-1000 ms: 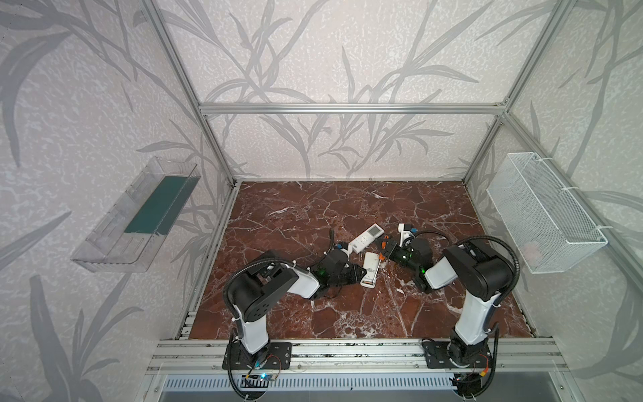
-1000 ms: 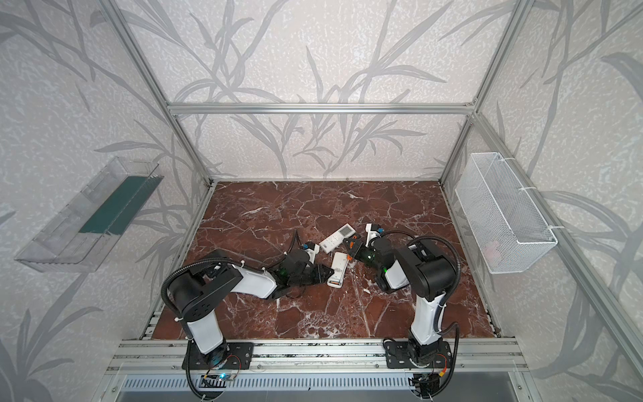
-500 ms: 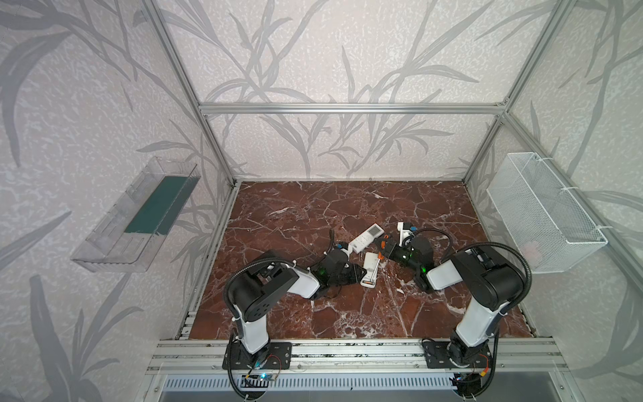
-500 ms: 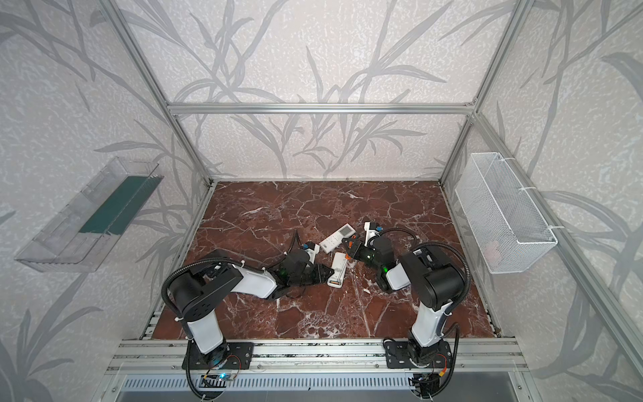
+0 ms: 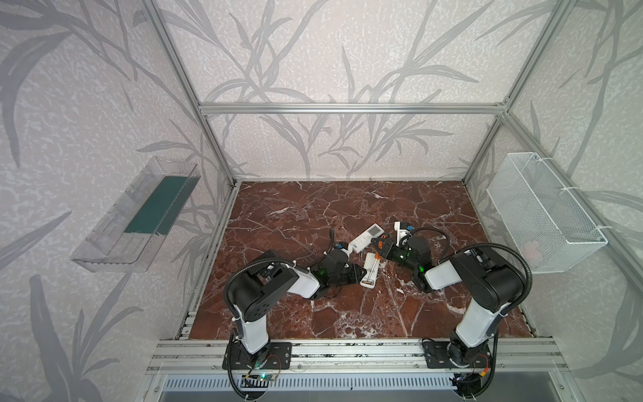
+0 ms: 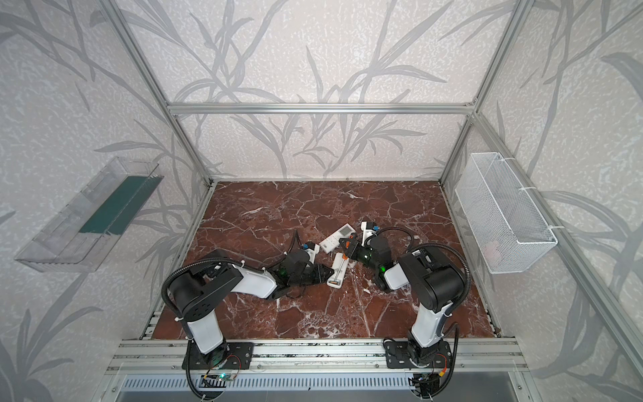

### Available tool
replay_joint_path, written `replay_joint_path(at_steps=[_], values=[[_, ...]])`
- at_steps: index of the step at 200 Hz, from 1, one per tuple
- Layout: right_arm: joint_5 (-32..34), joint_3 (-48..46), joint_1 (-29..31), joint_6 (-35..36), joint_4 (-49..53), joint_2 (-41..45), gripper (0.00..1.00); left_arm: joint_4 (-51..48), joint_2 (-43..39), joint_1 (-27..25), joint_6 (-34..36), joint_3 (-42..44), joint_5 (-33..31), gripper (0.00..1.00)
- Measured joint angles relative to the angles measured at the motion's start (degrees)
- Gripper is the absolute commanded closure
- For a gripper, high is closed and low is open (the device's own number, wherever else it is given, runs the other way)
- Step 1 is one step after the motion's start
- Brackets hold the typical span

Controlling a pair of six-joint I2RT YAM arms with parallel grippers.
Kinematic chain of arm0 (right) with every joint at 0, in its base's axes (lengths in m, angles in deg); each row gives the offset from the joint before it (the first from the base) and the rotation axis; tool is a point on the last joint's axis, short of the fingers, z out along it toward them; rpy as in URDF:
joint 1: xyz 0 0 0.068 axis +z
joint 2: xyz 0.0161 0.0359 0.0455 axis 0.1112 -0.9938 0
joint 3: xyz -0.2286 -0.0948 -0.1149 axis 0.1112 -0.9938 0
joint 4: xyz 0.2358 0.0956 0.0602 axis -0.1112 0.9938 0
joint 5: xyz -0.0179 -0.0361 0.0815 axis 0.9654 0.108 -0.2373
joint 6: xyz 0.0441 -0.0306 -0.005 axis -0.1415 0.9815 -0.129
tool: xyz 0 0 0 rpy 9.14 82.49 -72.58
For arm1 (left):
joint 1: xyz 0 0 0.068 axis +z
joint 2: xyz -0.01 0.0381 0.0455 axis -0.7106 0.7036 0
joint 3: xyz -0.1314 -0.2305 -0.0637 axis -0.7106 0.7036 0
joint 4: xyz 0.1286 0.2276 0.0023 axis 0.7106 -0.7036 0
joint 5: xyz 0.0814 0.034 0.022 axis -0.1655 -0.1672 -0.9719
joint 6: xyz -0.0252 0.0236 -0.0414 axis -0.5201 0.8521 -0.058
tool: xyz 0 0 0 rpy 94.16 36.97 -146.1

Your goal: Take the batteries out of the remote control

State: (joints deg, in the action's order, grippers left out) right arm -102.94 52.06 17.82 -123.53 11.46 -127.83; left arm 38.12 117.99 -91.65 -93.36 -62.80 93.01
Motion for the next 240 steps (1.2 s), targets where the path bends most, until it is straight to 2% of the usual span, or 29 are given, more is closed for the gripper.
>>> replay_joint_path(at_steps=[126, 197, 220, 240], values=[[0.85, 0.22, 1.79, 1.95, 4.37, 5.27, 1.00, 0.00, 0.02, 0.11, 0.02, -0.04, 0.31, 0.74], [1.07, 0.22, 2.80, 6.49, 11.98, 11.06, 1.00, 0.00, 0.02, 0.15, 0.02, -0.04, 0.39, 0.74], [1.53, -0.22, 3.15, 7.82, 15.67, 15.58, 1.00, -0.02, 0.02, 0.26, 0.07, -0.04, 0.55, 0.74], [2.73, -1.01, 4.68, 10.75, 21.94, 23.74, 1.00, -0.20, 0.02, 0.44, 0.26, -0.09, 0.76, 0.74]])
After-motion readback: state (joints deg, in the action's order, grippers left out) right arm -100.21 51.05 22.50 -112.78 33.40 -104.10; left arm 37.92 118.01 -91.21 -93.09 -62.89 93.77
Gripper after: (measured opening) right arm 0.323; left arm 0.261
